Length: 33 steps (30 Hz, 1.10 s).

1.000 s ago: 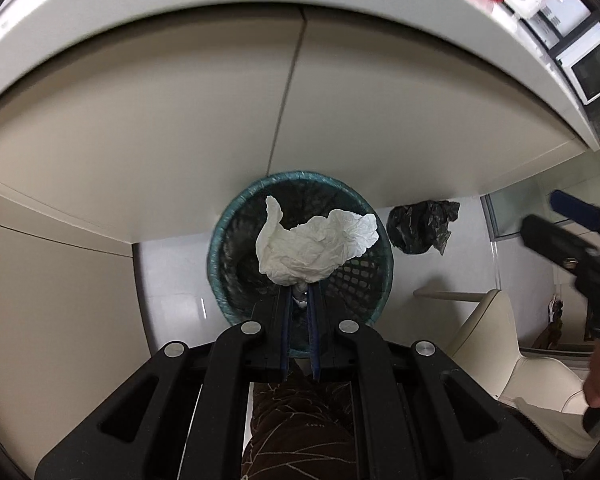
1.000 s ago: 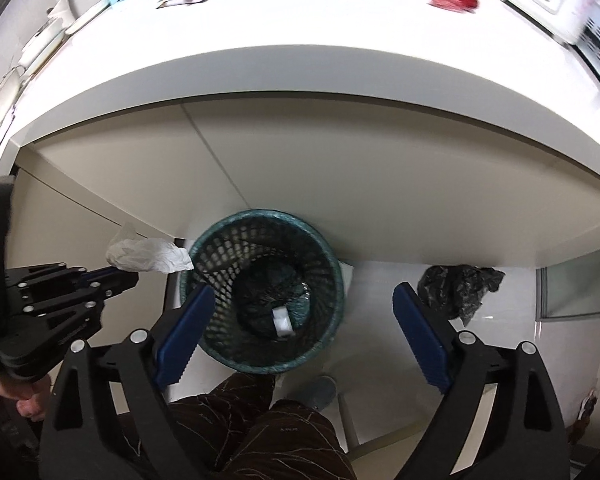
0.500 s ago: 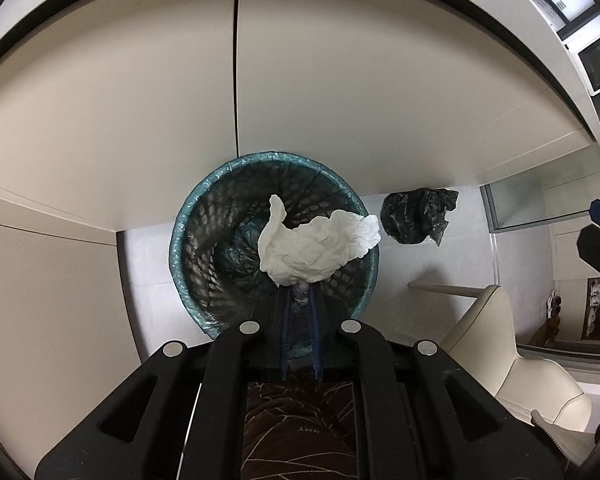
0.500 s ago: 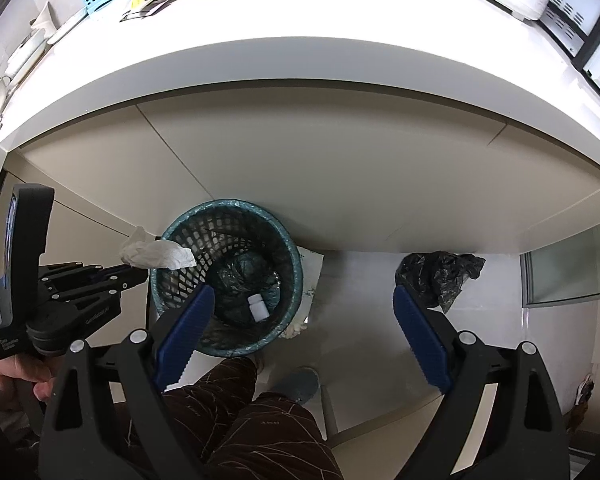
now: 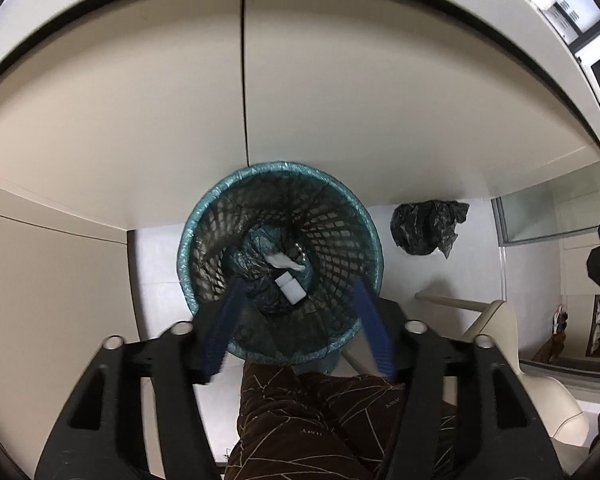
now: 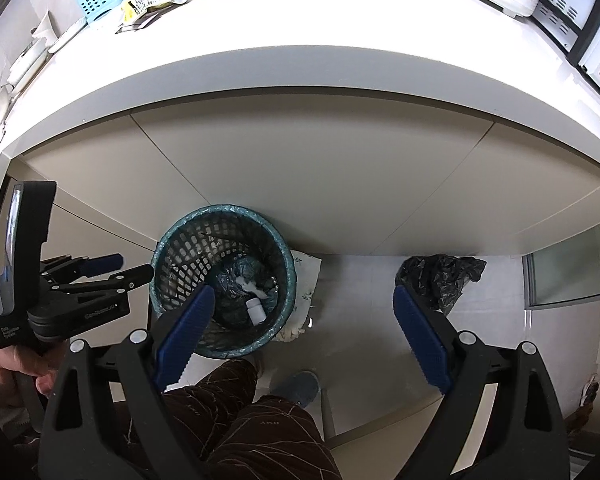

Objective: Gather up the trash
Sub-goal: 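Raise both tools back up toward the counter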

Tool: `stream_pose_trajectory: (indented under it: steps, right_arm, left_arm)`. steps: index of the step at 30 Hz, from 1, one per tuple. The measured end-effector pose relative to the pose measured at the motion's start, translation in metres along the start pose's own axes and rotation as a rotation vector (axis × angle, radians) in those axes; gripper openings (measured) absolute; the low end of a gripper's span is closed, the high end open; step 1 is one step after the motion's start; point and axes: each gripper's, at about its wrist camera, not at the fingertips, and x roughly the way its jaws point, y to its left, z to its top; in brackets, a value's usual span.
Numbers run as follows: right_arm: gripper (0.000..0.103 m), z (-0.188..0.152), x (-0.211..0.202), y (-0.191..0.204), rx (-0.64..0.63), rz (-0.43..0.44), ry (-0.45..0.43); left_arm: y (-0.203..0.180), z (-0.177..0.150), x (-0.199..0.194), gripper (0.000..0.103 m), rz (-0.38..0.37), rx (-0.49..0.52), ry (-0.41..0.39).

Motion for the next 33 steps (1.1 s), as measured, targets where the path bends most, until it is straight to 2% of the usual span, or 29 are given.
stream_pose_trajectory:
  steps: [4, 7, 9, 16, 23, 33]
  right_arm:
    - [0.087, 0.006, -0.007, 0.002, -0.007, 0.006, -0.025]
    - [0.087, 0.014, -0.018, 0.005, -0.009, 0.011, -0.058]
    - [0.087, 0.021, -0.027, 0.008, -0.013, 0.010, -0.087]
    - [0.087, 0.051, -0.059, 0.021, -0.009, -0.007, -0.180]
    - [0.087, 0.091, -0.077, 0.026, 0.024, -0.032, -0.232]
    - [0.087, 0.132, -0.090, 0.025, 0.086, -0.094, -0.279]
  left_arm:
    - [0.003, 0.005, -0.024, 0.082, -0.001, -0.005, -0.054]
    - [0.006, 0.011, -0.048, 0.093, 0.001, -0.003, -0.106]
    - [0.009, 0.017, -0.067, 0.097, -0.008, -0.004, -0.143]
    - [0.021, 0.045, -0.121, 0.097, -0.014, -0.019, -0.235]
    - [0.038, 0.084, -0.162, 0.097, -0.023, -0.028, -0.285]
    - [0.063, 0.137, -0.179, 0.097, -0.041, -0.021, -0.304]
